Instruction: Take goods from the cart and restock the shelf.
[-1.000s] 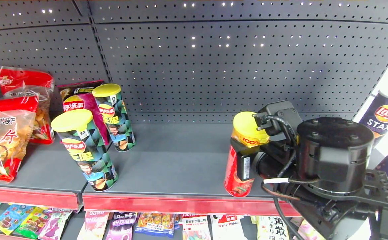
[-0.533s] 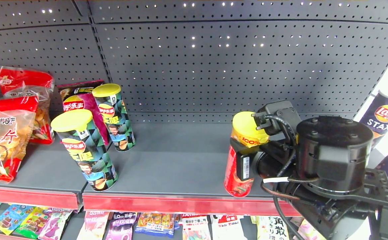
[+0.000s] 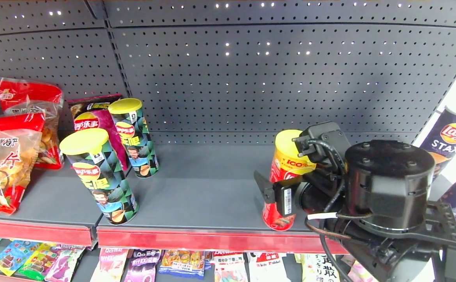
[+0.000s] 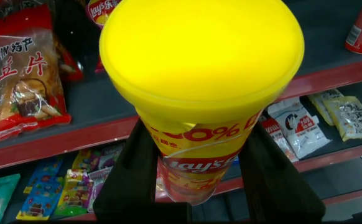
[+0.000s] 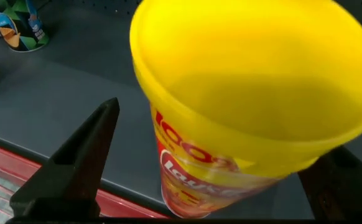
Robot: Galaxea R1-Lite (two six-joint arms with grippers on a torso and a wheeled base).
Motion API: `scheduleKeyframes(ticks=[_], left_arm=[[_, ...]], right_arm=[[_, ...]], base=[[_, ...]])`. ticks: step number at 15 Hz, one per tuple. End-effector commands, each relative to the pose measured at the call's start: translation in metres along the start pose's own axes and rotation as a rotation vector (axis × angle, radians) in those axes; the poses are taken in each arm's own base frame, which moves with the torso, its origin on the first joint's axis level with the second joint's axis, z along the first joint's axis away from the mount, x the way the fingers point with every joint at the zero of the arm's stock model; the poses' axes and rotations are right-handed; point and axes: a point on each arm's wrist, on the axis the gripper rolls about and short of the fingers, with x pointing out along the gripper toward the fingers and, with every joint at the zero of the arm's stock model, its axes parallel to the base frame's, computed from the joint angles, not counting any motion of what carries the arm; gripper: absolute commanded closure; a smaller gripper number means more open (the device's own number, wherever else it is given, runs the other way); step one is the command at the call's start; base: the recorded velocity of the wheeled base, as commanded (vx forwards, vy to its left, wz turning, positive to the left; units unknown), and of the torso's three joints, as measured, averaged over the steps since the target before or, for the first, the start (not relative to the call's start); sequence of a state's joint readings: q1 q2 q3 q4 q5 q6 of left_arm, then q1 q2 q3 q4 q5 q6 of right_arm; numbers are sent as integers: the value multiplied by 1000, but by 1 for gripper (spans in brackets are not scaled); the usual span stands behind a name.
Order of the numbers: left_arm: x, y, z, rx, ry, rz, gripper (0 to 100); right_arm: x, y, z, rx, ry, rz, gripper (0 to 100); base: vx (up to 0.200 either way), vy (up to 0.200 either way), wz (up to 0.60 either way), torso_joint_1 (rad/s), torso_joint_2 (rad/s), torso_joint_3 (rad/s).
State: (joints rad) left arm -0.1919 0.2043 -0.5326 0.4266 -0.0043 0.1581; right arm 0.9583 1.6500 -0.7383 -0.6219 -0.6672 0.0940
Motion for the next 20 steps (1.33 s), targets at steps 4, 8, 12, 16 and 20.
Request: scheduleKeyframes(ticks=[4,8,12,16,20], left_arm=[[0,0,-1,0,3,-2,100],[3,-1,-4,0,17,-11,100],[4,-1,-5,0,24,-15,100],[5,-1,-5,0,28,-17,100],[7,-2,-8,-1,41,-35,100]], right_arm=[[-16,-6,-2,3,-8,17,0],[-34,-21,-6,6,-11,19,0],[-54,-38,-16,4,-10,25,0],[-76,-59,-29,14,-13,30,0],[-83,-91,-36,56,-20,-43,0]], base=[[0,0,0,0,0,0],[0,0,0,0,0,0],[0,0,0,0,0,0],[0,0,0,0,0,0],[0,0,0,0,0,0]])
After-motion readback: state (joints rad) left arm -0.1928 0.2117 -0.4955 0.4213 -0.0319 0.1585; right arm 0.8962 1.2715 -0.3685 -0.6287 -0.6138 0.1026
